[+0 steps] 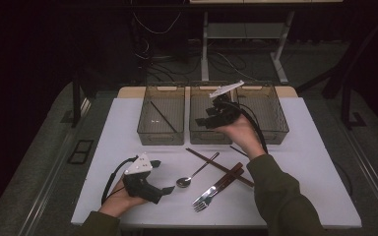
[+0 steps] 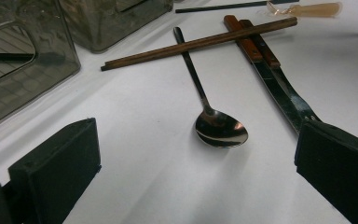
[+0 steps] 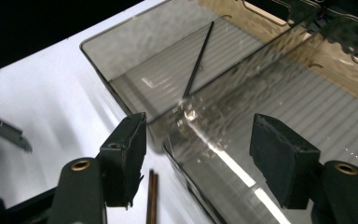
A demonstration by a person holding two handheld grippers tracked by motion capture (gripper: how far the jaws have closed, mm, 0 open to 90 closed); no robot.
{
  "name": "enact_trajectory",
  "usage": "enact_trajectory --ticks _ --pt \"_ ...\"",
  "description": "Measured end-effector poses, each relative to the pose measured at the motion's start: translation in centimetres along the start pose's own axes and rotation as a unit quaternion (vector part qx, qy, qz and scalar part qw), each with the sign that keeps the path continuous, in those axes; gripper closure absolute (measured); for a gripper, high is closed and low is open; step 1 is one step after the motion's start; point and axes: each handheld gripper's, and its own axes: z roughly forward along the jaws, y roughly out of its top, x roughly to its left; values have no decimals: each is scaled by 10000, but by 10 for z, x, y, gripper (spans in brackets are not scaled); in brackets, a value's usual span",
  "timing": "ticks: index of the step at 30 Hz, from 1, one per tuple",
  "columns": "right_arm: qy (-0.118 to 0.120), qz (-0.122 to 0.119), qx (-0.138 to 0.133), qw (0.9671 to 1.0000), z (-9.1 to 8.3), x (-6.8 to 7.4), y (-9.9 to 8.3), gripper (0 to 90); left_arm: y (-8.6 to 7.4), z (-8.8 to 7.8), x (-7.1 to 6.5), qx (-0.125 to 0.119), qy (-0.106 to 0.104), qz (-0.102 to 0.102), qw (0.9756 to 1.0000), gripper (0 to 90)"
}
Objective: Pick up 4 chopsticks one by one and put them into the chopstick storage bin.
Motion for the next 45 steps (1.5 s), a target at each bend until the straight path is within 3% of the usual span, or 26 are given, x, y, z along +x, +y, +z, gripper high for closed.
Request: enact_trajectory --ticks 13,26,45 --pt "73 -1 -290 9996 -44 -17 -44 363 0 -1 0 109 -94 130 9998 0" --pt "94 64 -568 9983 -74 -28 -95 358 0 0 -1 153 -61 112 9998 0" --pt "-230 163 -240 9993 -112 -39 -162 369 0 -3 0 179 -2 31 9998 0"
